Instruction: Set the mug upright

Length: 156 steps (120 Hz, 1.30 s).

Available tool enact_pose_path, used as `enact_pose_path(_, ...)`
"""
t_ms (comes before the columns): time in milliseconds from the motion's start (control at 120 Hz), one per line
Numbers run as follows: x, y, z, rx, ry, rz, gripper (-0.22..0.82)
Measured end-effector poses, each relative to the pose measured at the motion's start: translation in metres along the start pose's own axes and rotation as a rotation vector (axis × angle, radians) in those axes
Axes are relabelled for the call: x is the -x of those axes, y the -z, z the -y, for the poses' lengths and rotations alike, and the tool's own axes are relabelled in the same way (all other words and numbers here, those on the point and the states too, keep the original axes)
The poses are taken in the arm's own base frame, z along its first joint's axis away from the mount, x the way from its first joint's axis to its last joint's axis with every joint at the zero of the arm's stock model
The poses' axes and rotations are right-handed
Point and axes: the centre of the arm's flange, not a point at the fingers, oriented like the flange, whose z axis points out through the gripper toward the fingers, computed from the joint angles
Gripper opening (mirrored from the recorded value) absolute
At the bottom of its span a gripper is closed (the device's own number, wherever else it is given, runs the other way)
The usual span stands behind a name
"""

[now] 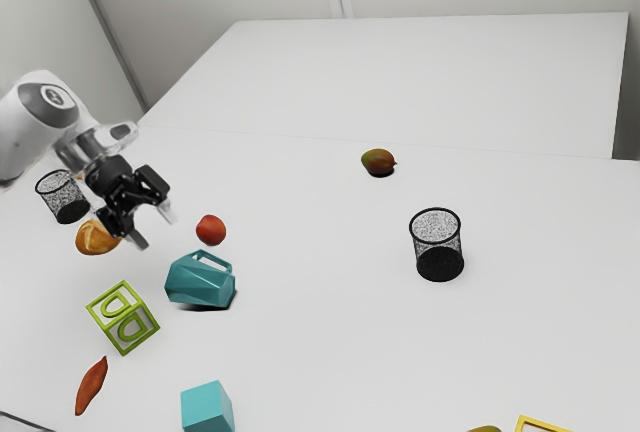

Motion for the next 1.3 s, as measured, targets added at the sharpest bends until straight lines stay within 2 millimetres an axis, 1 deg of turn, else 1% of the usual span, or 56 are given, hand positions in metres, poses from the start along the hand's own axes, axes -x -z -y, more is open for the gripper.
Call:
enact_pose_path(67,-0.010,-0.025,-0.012,0.017,-0.028,0.046,0.60)
enact_pose_path(100,-0.014,-0.033,-0.012,0.027,-0.032,0.059,0.60)
enact_pose_path(142,-0.018,-0.039,-0.006,0.042,-0.027,0.064,0.60)
enact_pose_path(300,-0.028,-0.034,0.021,0.070,-0.009,0.036,0.60)
enact_pose_path(392,-0.040,-0.028,0.039,0.063,0.004,0.015,0.60)
enact_pose_path(467,-0.050,-0.022,0.058,0.057,0.022,-0.001,0.60)
enact_pose_path(558,-0.058,-0.029,0.081,0.062,0.048,0.006,0.60)
enact_pose_path(642,-0.063,-0.037,0.091,0.067,0.054,0.012,0.60)
enact_pose_path(708,-0.064,-0.044,0.091,0.075,0.048,0.020,0.60)
enact_pose_path(792,-0.061,-0.059,0.091,0.101,0.047,0.039,0.60)
enact_pose_path(867,-0.061,-0.065,0.089,0.114,0.038,0.046,0.60)
enact_pose_path(1042,-0.062,-0.080,0.076,0.153,0.009,0.062,0.60)
enact_pose_path(1117,-0.059,-0.084,0.070,0.169,0.000,0.062,0.59)
enact_pose_path(1175,-0.059,-0.085,0.068,0.175,-0.006,0.062,0.53)
enact_pose_path(1300,-0.058,-0.081,0.059,0.181,-0.022,0.053,0.32)
